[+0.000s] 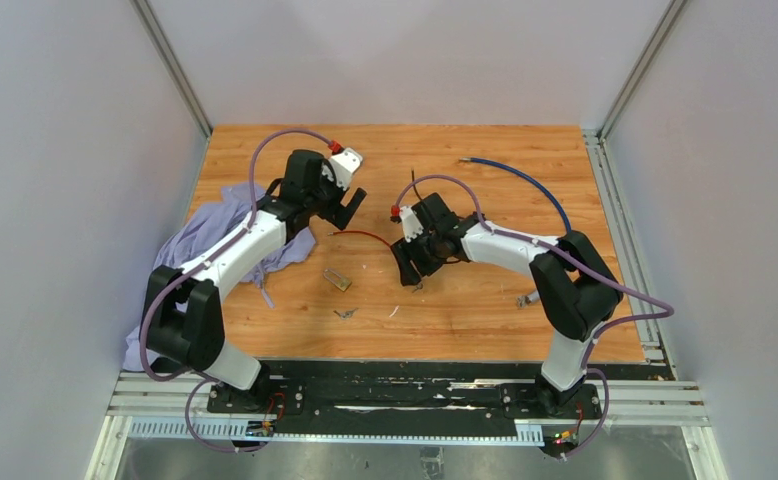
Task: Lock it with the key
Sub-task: Pick up the lock from the center of the board.
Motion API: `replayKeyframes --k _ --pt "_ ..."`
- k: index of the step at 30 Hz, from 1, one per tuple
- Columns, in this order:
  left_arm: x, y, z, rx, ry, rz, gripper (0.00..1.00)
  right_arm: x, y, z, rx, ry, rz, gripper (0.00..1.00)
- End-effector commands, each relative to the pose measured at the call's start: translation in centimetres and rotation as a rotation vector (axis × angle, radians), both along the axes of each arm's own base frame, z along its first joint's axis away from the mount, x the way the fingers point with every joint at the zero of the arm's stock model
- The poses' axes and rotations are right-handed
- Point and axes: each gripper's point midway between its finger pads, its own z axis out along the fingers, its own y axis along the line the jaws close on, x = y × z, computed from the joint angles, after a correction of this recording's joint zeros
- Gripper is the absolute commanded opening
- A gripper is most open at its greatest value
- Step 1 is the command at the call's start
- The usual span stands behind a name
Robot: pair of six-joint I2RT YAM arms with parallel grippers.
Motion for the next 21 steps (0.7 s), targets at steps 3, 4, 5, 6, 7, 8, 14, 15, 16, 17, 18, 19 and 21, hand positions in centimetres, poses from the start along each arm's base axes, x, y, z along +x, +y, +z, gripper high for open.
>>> replayKeyframes --k 3,4,5,6,7,8,14,15,16,17,18,19,21 --pt "0.2 0.3 1.9 -0.02 -0.067 0.007 0.98 0.6 -0.5 -0.3 -0.062 -0.027 -0.037 0.6" --pt "0.1 0.3 1.8 -0.019 -0.065 0.007 0.98 0.6 -0.4 -0.3 -0.062 -0.027 -0.038 0.59" --pt "0.1 0.3 1.8 -0.019 -0.064 0.007 0.98 0.5 -0.4 -0.4 -0.065 -0.023 -0.038 0.6" --pt "0.1 0.3 1.7 -0.018 -0.064 0.007 0.98 0.5 -0.4 -0.5 -0.067 -0.019 -0.038 0.59" --pt "0.1 0.3 1.6 -0.018 -0.063 0.007 0.98 0.4 -0.4 -0.6 -0.07 -0.015 -0.038 0.59" --pt "0.1 0.3 1.6 -0.018 -0.062 0.007 0.98 0.3 -0.3 -0.8 -0.074 -0.012 -0.035 0.59" --pt "0.1 0.3 1.6 -0.019 -0.058 0.006 0.98 -0.1 0.0 -1.5 -0.106 -0.019 -0.02 0.56" --pt "0.1 0.3 1.5 -0.019 -0.058 0.005 0.98 -0.1 -0.1 -1.6 -0.113 -0.019 -0.02 0.55" --pt "0.1 0.3 1.5 -0.018 -0.058 0.005 0.98 0.0 -0.1 -1.7 -0.118 -0.022 -0.02 0.53" --pt "0.1 0.3 1.5 -0.018 -0.056 0.006 0.98 0.0 -0.1 -1.7 -0.123 -0.028 -0.018 0.5" --pt "0.1 0.3 1.4 -0.017 -0.054 0.005 0.98 0.1 -0.2 -1.7 -0.13 -0.035 -0.018 0.46" --pt "0.1 0.3 1.4 -0.017 -0.054 0.006 0.98 0.3 -0.4 -1.7 -0.138 -0.044 -0.017 0.44" --pt "0.1 0.3 1.5 -0.018 -0.056 0.006 0.98 0.7 -0.9 -1.8 -0.166 -0.075 -0.018 0.38"
